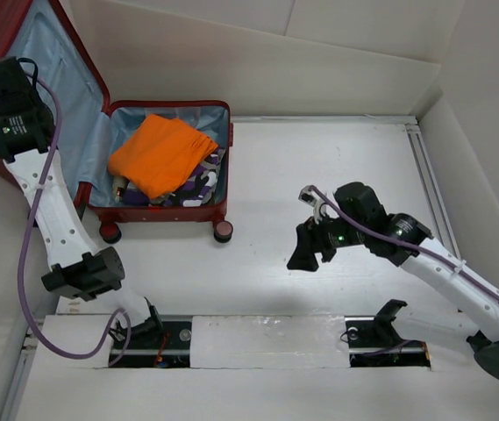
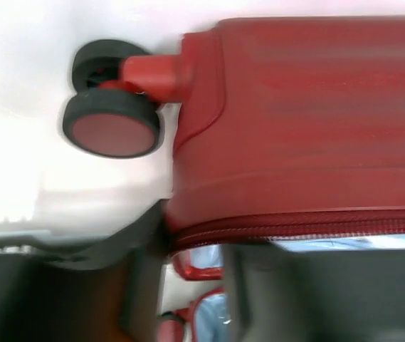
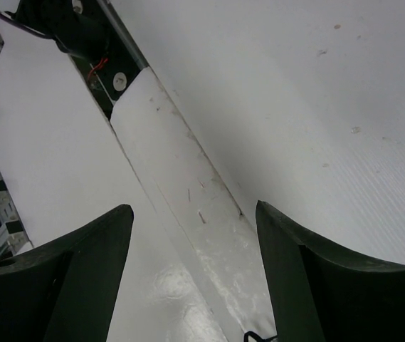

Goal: Pack the luggage

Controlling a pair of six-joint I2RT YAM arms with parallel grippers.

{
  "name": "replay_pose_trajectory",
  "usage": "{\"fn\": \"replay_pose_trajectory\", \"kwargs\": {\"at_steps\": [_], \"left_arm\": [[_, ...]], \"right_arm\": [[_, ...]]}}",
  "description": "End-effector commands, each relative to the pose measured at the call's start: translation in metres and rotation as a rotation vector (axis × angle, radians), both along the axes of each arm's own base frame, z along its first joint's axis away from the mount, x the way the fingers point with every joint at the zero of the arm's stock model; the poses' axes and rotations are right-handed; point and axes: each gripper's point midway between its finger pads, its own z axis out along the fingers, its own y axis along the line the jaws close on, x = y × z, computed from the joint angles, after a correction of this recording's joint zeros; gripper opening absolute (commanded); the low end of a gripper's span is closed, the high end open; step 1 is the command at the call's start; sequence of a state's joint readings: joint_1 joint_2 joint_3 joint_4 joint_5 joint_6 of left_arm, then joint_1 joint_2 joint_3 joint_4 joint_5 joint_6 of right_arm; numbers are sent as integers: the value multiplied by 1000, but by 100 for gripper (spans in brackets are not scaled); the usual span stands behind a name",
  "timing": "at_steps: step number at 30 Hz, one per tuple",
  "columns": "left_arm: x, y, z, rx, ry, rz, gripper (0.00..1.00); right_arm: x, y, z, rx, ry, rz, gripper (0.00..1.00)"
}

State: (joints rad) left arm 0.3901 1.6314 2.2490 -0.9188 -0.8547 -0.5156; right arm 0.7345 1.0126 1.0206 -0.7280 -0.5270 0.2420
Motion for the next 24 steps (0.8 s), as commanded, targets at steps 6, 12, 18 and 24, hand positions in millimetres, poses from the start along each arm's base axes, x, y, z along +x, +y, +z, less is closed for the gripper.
{"fn": "replay_pose_trajectory", "kwargs": {"at_steps": [6,12,18,24], "left_arm": [[13,-29,-16,-93,-103,-63,0],[37,-175,-33,-151,-187,-505,0],[42,-336,-90,-311,-137,-1179,1],[1,-453,-114,-422,5,-1805,83]], "right_arm": [[8,-1,16,17,-83,-24,76],[16,10,5,8,-34,-33,76],[25,23,6,32,7,-47,76],[48,35,7,3,7,-99,77]]}}
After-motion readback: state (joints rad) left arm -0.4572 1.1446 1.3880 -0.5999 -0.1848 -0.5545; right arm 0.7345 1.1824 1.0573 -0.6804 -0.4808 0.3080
